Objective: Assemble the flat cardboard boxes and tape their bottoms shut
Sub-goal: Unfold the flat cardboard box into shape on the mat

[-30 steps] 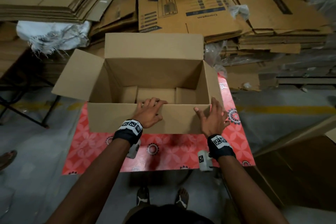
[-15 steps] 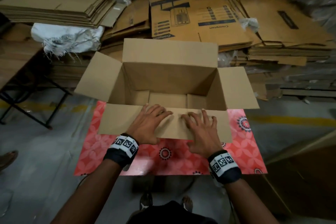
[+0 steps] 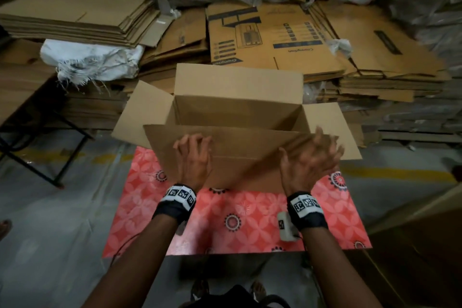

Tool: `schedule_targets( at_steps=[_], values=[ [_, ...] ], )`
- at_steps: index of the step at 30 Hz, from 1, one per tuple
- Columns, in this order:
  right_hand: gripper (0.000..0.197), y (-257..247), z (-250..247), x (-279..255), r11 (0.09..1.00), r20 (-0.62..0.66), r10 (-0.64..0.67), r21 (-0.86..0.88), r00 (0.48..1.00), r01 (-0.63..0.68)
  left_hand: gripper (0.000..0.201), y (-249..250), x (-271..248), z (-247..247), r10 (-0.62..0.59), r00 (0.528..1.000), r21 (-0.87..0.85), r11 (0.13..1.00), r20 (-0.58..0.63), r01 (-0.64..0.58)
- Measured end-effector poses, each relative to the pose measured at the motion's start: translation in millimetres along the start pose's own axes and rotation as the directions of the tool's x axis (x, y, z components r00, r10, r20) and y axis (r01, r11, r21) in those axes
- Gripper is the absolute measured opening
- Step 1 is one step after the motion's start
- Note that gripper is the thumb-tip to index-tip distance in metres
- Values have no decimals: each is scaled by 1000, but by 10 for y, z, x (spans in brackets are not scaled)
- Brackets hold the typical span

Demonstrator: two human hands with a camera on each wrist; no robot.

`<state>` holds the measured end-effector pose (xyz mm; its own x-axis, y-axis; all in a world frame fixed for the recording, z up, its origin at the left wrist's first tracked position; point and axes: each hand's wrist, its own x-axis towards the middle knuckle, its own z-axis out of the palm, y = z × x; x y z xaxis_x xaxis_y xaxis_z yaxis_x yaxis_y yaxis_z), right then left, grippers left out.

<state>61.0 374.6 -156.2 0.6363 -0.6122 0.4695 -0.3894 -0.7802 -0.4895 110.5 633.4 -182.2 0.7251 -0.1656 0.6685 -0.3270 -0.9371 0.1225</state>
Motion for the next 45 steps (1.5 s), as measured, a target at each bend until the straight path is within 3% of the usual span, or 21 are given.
schedule_targets(
  at_steps=[2, 4, 6, 8, 10, 12, 14, 17, 20, 24, 26, 27, 29, 31, 34, 37, 41, 45],
  values=[
    [124, 167, 100, -53, 987, -18, 148, 62, 989, -147, 45, -81, -173, 121, -124, 982, -51, 990, 143, 133],
    [134, 334, 197, -100, 922, 34, 337, 189, 941, -338, 47, -168, -344, 212, -258, 937, -129, 947, 236, 293],
    [137, 461, 261, -143, 798, 224, 482, 286, 847, -531, 51, -242, -469, 268, -372, 890, -207, 880, 262, 428],
    [133, 592, 374, -196, 701, 443, 490, 312, 750, -642, 55, -339, -574, 312, -448, 847, -237, 824, 286, 515],
    [132, 698, 485, -227, 698, 524, 408, 349, 748, -625, 71, -430, -665, 391, -544, 780, -231, 753, 309, 616],
    [126, 789, 594, -259, 720, 509, 384, 357, 771, -594, 92, -477, -706, 414, -684, 658, -270, 599, 316, 753],
    [115, 898, 698, -274, 720, 506, 394, 349, 767, -600, 100, -549, -752, 436, -775, 557, -359, 450, 299, 818],
    [93, 923, 696, -263, 700, 543, 399, 340, 739, -628, 111, -698, -780, 498, -786, 504, -439, 334, 358, 834],
    [83, 987, 735, -271, 711, 587, 389, 299, 710, -637, 104, -849, -821, 615, -726, 467, -376, 301, 506, 876],
    [90, 1053, 742, -251, 758, 596, 352, 270, 722, -593, 132, -1069, -914, 738, -634, 406, -134, 432, 659, 892],
    [94, 1043, 688, -199, 783, 560, 325, 293, 763, -548, 137, -1157, -962, 784, -585, 406, -144, 442, 702, 885],
    [93, 1024, 658, -157, 790, 536, 310, 315, 785, -527, 137, -1190, -963, 808, -558, 433, -204, 424, 708, 882],
    [92, 950, 587, -55, 795, 485, 268, 376, 832, -475, 134, -1149, -819, 695, -538, 533, -360, 399, 653, 843],
    [97, 876, 535, 89, 793, 428, 241, 430, 871, -431, 127, -1106, -604, 534, -547, 613, -431, 436, 570, 790],
    [106, 713, 440, 351, 822, 359, 192, 450, 913, -350, 117, -984, -273, 223, -537, 681, -439, 521, 497, 732],
    [101, 539, 306, 627, 863, 334, 139, 421, 932, -279, 104, -889, -71, -5, -593, 684, -475, 498, 424, 726],
    [83, 504, 268, 833, 905, 387, 84, 357, 918, -233, 88, -968, -46, -70, -639, 672, -510, 463, 375, 725],
    [70, 674, 379, 715, 914, 455, 50, 339, 889, -225, 48, -1037, -90, -1, -670, 653, -515, 444, 353, 734]
  ],
)
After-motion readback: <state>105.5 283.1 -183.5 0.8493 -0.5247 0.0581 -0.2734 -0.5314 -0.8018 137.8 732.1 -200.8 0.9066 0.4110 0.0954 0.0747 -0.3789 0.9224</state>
